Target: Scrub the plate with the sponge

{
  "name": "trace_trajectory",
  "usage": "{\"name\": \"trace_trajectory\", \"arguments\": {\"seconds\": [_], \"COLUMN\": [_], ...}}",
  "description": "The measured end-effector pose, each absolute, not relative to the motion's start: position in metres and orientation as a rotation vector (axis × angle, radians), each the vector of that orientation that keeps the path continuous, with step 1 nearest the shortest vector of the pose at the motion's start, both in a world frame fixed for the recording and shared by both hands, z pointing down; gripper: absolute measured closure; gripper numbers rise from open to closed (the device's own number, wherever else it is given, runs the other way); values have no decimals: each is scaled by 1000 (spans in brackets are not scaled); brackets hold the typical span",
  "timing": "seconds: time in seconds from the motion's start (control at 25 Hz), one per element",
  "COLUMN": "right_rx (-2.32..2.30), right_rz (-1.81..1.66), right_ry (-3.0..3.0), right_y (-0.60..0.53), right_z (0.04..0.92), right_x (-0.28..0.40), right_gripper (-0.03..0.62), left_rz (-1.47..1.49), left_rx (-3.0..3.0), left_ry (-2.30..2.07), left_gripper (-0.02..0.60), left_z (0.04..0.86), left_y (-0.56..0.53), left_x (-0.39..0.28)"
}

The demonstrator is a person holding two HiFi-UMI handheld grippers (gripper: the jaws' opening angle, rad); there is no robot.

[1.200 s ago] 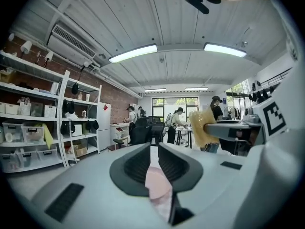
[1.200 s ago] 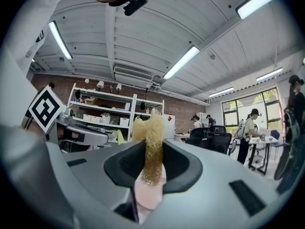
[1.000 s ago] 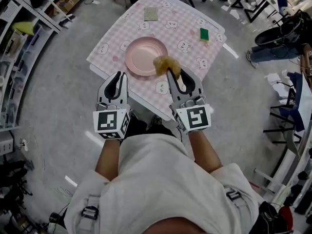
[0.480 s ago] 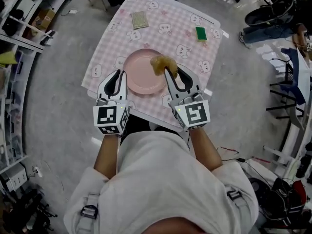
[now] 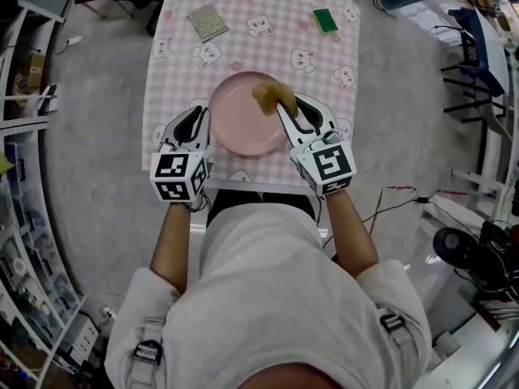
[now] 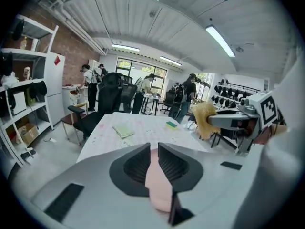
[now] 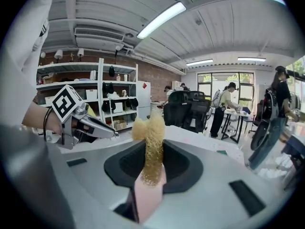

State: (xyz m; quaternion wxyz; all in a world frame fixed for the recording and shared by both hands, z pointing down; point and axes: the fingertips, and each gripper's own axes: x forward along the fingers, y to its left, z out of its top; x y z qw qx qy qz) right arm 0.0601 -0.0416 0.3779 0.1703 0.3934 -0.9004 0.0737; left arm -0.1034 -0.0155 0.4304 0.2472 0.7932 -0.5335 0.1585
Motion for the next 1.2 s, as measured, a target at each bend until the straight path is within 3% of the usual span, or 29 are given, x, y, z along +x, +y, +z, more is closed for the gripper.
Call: {"name": "trace_trajectory", "arguments": {"seconds": [0.56,1.2], "right_rx": [1102,1009], "right_rz": [473,597], "right_ry": [-2393,-2344], "right_y": [-37,-42], "right_z": [481,533], "right_x": [82,74], "right_gripper": [503,503], "left_rz": [705,693], "left_rx": [1990,1831], "left_ry": [-1266,-1189], "left_gripper": [508,472], "left_z": [552,607], "left_y": [-19,-26], "left_x": [-106,-107]}}
